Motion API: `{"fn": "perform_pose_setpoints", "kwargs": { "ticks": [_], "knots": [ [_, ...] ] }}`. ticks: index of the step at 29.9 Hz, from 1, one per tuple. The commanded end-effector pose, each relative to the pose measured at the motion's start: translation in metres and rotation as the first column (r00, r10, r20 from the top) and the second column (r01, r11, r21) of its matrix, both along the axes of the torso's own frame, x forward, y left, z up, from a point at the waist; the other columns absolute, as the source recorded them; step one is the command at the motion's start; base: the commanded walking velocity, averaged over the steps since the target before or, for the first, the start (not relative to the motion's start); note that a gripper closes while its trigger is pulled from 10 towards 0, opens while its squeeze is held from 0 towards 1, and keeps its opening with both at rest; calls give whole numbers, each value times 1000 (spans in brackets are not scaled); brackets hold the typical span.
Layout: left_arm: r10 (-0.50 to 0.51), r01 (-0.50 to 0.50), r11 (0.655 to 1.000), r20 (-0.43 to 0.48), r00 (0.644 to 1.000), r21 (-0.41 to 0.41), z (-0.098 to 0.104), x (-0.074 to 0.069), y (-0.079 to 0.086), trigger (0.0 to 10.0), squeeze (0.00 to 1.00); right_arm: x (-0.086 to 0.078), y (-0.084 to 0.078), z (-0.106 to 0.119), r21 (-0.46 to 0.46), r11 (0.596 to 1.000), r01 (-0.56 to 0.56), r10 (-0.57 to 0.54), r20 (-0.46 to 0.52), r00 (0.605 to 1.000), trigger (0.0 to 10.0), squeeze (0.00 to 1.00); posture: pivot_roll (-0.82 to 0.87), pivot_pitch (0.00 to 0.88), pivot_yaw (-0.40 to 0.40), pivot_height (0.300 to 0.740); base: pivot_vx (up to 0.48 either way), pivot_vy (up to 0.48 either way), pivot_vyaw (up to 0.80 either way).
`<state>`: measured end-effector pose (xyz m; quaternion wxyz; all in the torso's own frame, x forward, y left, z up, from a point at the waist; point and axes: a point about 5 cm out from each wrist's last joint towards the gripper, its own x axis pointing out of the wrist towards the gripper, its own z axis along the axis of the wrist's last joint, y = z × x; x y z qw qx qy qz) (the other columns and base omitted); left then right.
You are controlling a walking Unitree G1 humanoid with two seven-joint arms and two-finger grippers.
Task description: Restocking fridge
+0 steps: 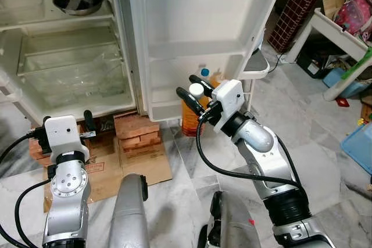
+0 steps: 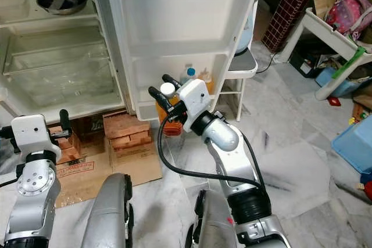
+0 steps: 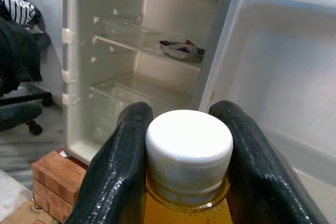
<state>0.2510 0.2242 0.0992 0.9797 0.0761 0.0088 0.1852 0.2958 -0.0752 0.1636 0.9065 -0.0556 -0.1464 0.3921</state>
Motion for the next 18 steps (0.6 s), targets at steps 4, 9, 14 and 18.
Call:
{"fn": "perform_pose_setpoints", "kwargs": {
  "ticks": [4, 9, 14, 18],
  "knots": [
    [3, -3, 1000, 3, 1000, 2, -1, -1, -1, 10000, 0, -1, 2, 10, 7, 1000, -22, 22, 56, 998, 10000, 0, 27, 122, -67, 631, 448, 0, 0],
    [1, -1, 1000, 5, 1000, -1, -1, 0, -1, 10000, 0, -1, 2, 10, 6, 1000, -28, 28, 58, 998, 10000, 0, 28, 121, -67, 631, 455, 0, 0],
    [0, 0, 1000, 5, 1000, -2, -1, 0, -1, 10000, 0, -1, 3, 10, 6, 999, -32, 32, 62, 998, 10000, 0, 28, 117, -66, 631, 455, 0, 0],
    [-1, 1, 1000, 5, 1000, -7, -1, 1, -2, 10000, 0, -2, 3, 10, 0, 999, -36, 35, 67, 997, 10000, 0, 26, 115, -65, 631, 446, 0, 0]
  ]
}}
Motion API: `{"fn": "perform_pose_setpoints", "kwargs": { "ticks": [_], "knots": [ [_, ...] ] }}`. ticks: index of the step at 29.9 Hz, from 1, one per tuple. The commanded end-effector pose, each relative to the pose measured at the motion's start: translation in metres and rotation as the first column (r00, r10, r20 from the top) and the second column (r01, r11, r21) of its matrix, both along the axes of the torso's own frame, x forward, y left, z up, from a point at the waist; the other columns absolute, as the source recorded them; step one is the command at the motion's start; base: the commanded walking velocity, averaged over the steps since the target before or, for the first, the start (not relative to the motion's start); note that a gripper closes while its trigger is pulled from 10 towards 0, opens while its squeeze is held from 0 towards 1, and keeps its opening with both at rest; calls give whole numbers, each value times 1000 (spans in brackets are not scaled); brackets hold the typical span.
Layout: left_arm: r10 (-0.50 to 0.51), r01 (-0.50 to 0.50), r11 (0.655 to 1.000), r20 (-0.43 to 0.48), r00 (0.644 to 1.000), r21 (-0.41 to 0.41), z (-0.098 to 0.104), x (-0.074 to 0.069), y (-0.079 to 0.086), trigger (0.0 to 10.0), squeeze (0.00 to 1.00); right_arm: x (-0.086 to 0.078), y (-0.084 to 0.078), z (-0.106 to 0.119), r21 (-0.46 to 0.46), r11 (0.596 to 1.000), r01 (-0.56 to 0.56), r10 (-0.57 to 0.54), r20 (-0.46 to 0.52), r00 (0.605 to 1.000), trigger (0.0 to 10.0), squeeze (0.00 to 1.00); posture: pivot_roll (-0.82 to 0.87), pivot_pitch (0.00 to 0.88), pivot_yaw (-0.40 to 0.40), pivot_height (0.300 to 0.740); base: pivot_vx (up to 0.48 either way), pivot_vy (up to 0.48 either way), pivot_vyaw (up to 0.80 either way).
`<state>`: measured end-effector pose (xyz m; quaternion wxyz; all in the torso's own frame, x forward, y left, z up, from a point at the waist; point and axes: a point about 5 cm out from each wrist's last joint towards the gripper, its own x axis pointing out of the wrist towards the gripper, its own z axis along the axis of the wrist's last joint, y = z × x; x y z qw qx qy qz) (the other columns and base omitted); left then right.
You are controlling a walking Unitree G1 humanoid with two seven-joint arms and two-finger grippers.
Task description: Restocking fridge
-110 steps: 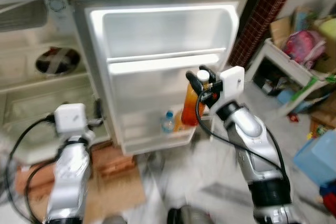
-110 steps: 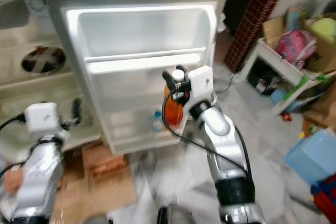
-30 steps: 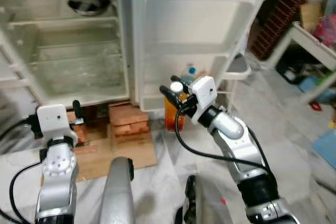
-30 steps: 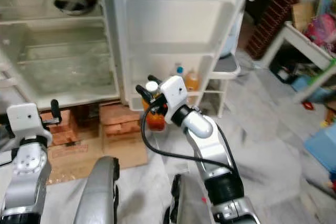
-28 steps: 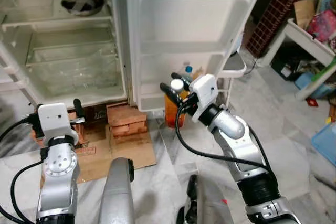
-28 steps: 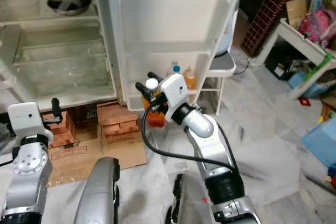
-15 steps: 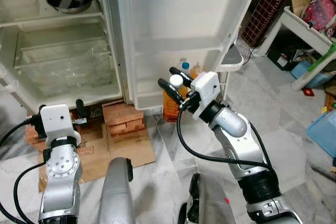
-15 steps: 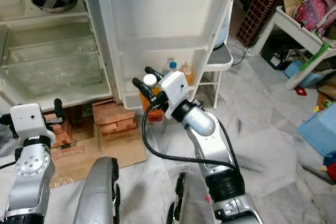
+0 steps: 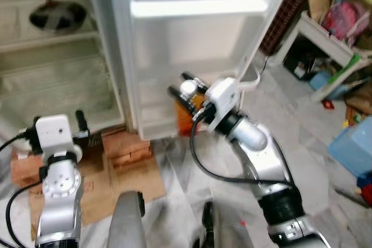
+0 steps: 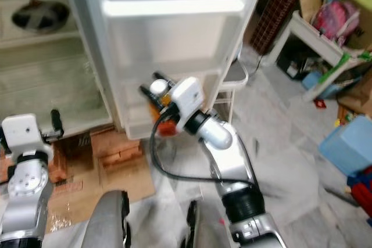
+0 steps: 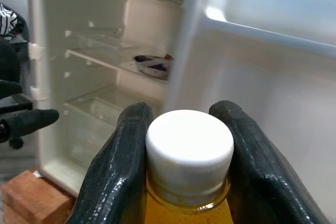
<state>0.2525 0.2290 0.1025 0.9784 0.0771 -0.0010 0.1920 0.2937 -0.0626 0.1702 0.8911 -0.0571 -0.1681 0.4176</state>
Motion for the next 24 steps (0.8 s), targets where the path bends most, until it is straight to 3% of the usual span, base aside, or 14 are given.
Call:
{"fn": "perform_pose_setpoints", "kwargs": {
  "ticks": [1, 10, 19, 24],
  "knots": [
    [-13, 13, 1000, -15, 1000, -18, -5, -1, -7, 10000, 0, 0, -10, 3, -4, 1000, 25, -24, 26, 999, 10000, 0, 26, 115, -65, 631, 251, 0, 0],
    [-12, 12, 1000, -11, 1000, -19, -4, 0, -7, 10000, 0, 0, -10, 3, -17, 1000, 17, -16, 33, 999, 10000, 0, 27, 112, -70, 631, 252, 0, 0],
    [5, -6, 1000, -25, 1000, -22, -5, -2, -6, 10000, 0, 0, -10, 1, -23, 1000, 8, -8, 24, 1000, 10000, 0, 34, 124, -69, 631, 0, 0, 0],
    [35, -38, 999, -70, 997, -31, -12, -12, -1, 10000, 0, -2, -8, -7, -33, 999, -30, 30, -4, 1000, 10000, 0, 60, 139, -57, 626, 0, 0, 0]
  ]
}}
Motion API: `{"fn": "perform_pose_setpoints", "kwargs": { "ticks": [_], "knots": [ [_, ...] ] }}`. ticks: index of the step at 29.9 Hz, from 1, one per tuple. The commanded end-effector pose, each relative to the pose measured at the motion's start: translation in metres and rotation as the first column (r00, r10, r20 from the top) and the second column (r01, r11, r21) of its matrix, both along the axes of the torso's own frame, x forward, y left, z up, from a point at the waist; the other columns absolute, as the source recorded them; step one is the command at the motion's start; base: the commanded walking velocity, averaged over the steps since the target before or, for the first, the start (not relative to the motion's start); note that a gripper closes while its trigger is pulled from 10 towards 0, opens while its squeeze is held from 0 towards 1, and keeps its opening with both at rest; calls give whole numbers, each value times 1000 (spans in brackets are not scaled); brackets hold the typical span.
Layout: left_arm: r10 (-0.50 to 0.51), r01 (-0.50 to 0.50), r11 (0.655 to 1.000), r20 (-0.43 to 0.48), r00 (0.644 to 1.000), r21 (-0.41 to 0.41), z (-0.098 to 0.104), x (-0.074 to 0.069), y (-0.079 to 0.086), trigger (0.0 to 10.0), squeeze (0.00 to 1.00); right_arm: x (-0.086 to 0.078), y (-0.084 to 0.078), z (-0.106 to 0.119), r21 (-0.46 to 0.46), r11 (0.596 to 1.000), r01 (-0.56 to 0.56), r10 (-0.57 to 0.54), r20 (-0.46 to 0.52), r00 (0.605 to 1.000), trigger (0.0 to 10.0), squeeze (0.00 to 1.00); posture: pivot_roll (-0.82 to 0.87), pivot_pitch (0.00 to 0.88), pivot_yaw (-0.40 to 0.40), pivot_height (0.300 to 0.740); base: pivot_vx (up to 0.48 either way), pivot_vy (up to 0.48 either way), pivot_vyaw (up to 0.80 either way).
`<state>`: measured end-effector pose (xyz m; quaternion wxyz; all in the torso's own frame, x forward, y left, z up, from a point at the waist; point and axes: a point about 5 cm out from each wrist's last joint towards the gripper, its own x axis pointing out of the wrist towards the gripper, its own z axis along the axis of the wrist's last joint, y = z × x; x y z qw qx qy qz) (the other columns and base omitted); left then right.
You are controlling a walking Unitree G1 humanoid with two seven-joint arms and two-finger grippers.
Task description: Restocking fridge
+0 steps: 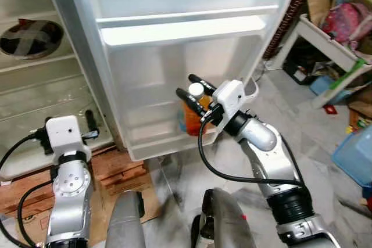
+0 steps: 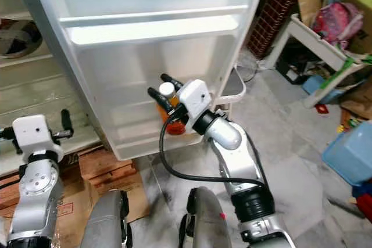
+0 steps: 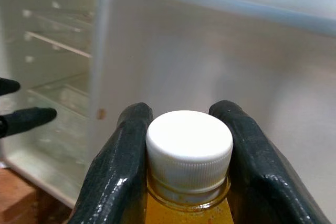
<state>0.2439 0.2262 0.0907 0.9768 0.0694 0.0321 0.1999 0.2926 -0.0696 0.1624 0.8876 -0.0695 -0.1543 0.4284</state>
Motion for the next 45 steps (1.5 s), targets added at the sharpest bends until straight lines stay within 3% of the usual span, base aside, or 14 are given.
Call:
{"fn": "perform_pose_setpoints", "kwargs": {
  "ticks": [1, 4, 13, 21, 23, 34, 45],
  "knots": [
    [32, -33, 999, -22, 999, -24, -2, -6, 3, 10000, 0, -1, 1, 0, 2, 1000, -23, 23, 9, 1000, 10000, 0, 60, 139, -57, 621, 0, 0, 0],
    [87, -94, 992, -76, 993, -84, -11, -14, 11, 10000, 0, -1, 10, -3, -7, 998, -61, 61, 5, 998, 10000, 0, 73, 150, -63, 601, 0, 0, 0],
    [98, -101, 994, -83, 992, -42, -4, -25, 21, 10000, 0, 2, 28, -12, 5, 991, -137, 137, -26, 990, 10000, 0, 143, 186, -48, 546, 0, 0, 0],
    [89, -92, 995, -79, 993, -31, 2, -31, 23, 10000, 0, 5, 40, -16, -13, 987, -163, 163, -31, 986, 10000, 0, 163, 207, -51, 546, 0, 0, 0],
    [91, -94, 995, -80, 993, -29, 2, -33, 23, 10000, 0, 9, 41, -16, 14, 990, -142, 142, -64, 988, 10000, 0, 163, 212, -58, 546, 0, 0, 0],
    [88, -91, 995, -80, 993, -34, 4, -34, 19, 10000, 0, 12, 40, -12, 36, 995, -93, 94, -16, 995, 10000, 0, 156, 223, -65, 546, 0, 0, 560],
    [90, -92, 995, -84, 992, -24, 6, -39, 18, 10000, 0, 28, 34, 7, 31, 996, 89, -92, 141, 986, 10000, 0, 165, 244, -80, 541, 0, 0, 0]
  ]
}}
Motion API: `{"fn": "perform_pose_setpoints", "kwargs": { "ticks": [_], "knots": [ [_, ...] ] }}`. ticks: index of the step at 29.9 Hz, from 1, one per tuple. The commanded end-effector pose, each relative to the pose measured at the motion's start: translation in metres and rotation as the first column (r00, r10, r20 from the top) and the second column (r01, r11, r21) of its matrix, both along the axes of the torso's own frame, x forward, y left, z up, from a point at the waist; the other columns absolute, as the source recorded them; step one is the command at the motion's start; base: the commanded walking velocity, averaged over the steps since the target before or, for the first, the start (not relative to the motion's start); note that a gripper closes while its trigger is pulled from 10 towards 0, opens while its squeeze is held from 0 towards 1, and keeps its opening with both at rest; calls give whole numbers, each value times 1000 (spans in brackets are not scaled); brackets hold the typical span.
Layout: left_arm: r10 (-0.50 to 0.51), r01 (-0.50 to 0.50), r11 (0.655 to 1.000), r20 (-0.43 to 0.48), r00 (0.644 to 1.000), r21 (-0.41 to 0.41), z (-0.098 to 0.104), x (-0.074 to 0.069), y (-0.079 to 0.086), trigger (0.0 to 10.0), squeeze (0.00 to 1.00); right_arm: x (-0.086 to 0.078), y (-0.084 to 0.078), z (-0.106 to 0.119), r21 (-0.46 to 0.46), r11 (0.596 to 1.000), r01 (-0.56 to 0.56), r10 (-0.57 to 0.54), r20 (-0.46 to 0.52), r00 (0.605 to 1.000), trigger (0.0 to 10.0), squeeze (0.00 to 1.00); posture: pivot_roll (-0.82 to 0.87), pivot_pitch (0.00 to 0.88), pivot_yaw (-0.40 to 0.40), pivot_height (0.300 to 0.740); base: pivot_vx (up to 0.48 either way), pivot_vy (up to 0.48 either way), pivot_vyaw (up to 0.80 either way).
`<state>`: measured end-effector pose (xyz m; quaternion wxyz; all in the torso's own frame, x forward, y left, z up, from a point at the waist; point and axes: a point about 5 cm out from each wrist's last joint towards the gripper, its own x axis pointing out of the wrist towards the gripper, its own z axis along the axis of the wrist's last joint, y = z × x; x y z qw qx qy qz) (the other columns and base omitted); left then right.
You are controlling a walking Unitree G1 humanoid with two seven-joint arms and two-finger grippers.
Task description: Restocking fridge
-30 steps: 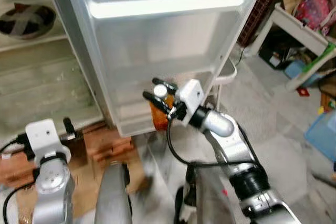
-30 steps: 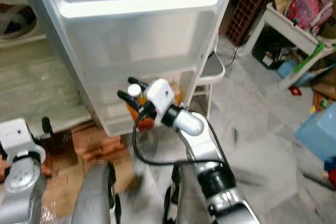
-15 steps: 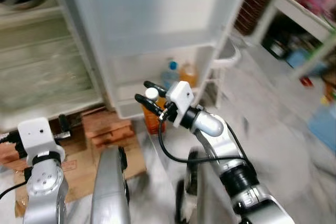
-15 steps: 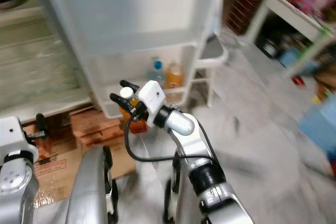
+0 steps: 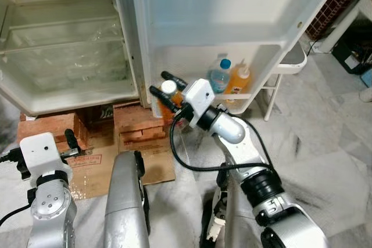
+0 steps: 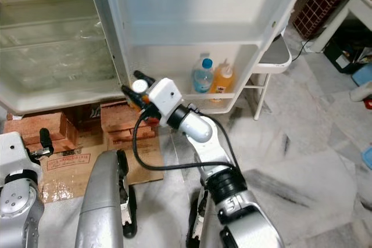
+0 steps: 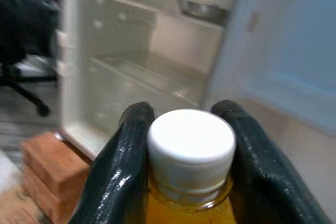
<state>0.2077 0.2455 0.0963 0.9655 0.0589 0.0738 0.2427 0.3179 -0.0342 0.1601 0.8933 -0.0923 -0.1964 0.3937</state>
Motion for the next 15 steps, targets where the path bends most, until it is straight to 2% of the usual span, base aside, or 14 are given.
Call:
{"fn": "perform_pose_setpoints", "kwargs": {
  "ticks": [1, 8, 15],
  "knots": [
    [-4, 4, 1000, -12, 1000, 6, 0, -4, -1, 10000, 0, 6, -3, 11, 24, 999, 37, -38, 51, 998, 10000, 0, 167, 245, -81, 536, 0, 0, 0],
    [-25, 25, 999, -12, 1000, 35, 2, -6, -3, 10000, 0, 14, 0, 16, 8, 998, 58, -59, 92, 994, 10000, 0, 176, 254, -82, 491, 0, 0, 0],
    [-83, 82, 991, 7, 997, 103, 11, -6, -8, 10000, 0, 10, 14, 20, -27, 999, 18, -13, 174, 985, 10000, 0, 198, 284, -94, 486, 0, 0, 0]
  ]
}}
